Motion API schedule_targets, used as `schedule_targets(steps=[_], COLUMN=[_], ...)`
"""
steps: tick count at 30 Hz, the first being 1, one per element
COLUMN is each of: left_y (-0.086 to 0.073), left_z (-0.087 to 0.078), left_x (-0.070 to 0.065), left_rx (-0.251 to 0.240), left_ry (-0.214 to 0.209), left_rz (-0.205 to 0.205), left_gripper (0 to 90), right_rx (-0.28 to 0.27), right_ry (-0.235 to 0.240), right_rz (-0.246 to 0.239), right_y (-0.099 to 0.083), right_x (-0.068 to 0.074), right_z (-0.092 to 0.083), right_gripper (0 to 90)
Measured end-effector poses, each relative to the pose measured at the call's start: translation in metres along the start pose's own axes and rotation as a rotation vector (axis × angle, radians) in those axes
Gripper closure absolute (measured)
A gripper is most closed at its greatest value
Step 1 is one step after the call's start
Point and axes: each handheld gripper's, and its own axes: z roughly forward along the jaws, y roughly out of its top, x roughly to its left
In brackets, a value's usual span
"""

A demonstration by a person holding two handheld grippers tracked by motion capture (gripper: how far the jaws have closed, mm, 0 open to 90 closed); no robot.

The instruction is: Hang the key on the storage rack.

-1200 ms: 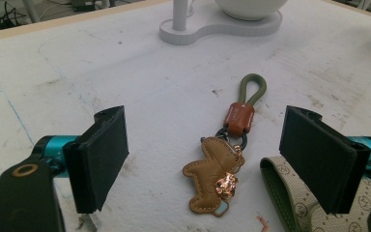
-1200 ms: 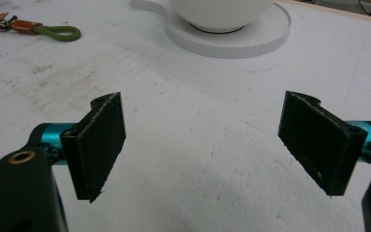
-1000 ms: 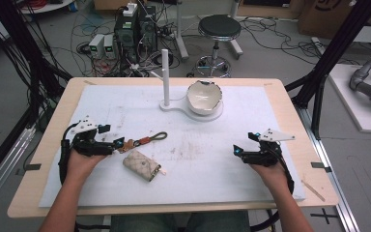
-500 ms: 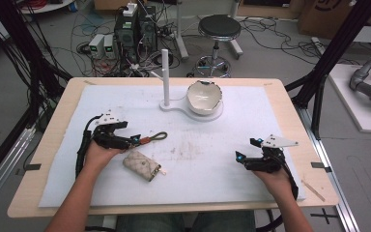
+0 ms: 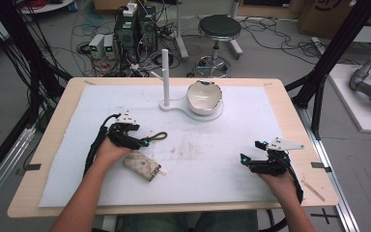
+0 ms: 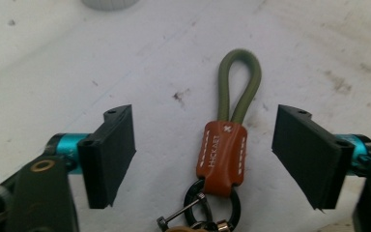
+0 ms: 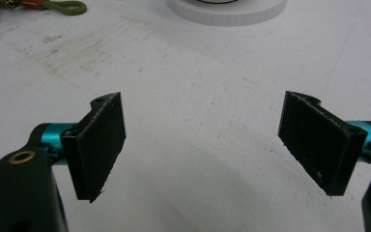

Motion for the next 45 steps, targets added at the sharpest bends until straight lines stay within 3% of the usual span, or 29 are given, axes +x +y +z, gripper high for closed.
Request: schedule_targets(steps=[7, 18, 24, 33, 36, 45], left_y=[-0.002, -0.001, -0.001, 0.0, 0.001, 0.007], left_z=[0.008, 0.006, 0.005, 0.004, 0.001, -0.022], left_x=[0.0, -0.004, -0.007, -0.009, -0.009, -0.008], left_rx=[0.066, 0.067, 0.062, 0.065, 0.054, -0.042], left_ry=[-0.005, -0.038, -0.063, -0.049, -0.038, -0.019], left_rz=[0.027, 0.056, 0.09, 0.135, 0.133, 0.113], left_gripper=[38.0, 53.7, 66.8, 69.7, 69.8, 69.7], right_rx=[0.009, 0.008, 0.011, 0.015, 0.014, 0.027], right_ry=[0.005, 0.012, 0.012, 0.016, 0.015, 0.018], right_rz=[-0.014, -0.01, -0.013, -0.014, -0.018, -0.023], right_y=[0.001, 0.002, 0.002, 0.002, 0.002, 0.003], right_x=[0.0, 0.001, 0.001, 0.002, 0.002, 0.005], right_z=[0.004, 0.005, 0.006, 0.007, 0.008, 0.012], right_gripper=[17.2, 17.2, 17.2, 17.2, 17.2, 17.2])
